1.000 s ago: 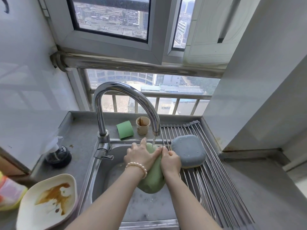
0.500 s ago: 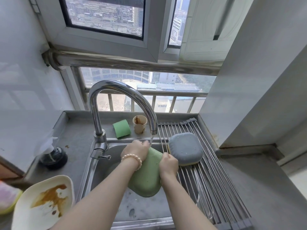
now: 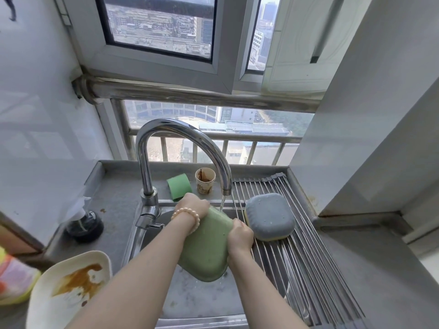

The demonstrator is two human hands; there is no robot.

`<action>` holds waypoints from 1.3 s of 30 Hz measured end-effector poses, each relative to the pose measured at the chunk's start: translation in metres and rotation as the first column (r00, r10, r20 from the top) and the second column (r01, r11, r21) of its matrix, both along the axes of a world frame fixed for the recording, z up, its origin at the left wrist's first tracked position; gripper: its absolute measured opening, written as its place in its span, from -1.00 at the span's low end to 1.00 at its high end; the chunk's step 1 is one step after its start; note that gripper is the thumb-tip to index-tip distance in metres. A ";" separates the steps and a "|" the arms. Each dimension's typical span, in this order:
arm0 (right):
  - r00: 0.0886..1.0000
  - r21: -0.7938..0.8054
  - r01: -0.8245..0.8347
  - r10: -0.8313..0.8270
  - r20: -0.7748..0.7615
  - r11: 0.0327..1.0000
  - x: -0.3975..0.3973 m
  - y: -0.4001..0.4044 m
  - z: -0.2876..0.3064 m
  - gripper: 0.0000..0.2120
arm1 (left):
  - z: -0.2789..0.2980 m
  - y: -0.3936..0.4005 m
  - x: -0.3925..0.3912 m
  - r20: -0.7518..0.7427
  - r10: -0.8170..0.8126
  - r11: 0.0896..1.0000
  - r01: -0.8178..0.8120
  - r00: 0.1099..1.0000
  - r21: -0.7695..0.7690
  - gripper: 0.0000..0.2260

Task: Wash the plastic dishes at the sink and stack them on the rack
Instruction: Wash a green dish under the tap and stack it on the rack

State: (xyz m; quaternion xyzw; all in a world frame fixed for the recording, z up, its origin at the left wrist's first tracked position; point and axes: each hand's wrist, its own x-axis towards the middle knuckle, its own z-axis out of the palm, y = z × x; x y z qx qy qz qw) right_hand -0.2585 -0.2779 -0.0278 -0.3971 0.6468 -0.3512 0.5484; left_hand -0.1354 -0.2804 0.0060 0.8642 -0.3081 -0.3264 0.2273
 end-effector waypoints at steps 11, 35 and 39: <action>0.992 0.155 0.077 -0.092 0.091 0.985 -0.005 -0.018 0.015 -0.68 | -0.017 0.021 0.019 -0.472 0.166 0.941 -0.283 0.866 -0.188 -0.64; 0.709 0.201 -0.425 0.463 -0.532 0.883 -0.008 -0.054 -0.003 -0.58 | -0.027 0.020 -0.047 0.175 -0.155 0.983 0.134 0.972 0.127 -0.37; 0.693 0.136 -0.455 0.445 -0.567 0.880 -0.010 -0.049 -0.006 -0.59 | -0.037 0.012 -0.019 -0.167 0.098 0.995 -0.091 0.981 0.048 -0.34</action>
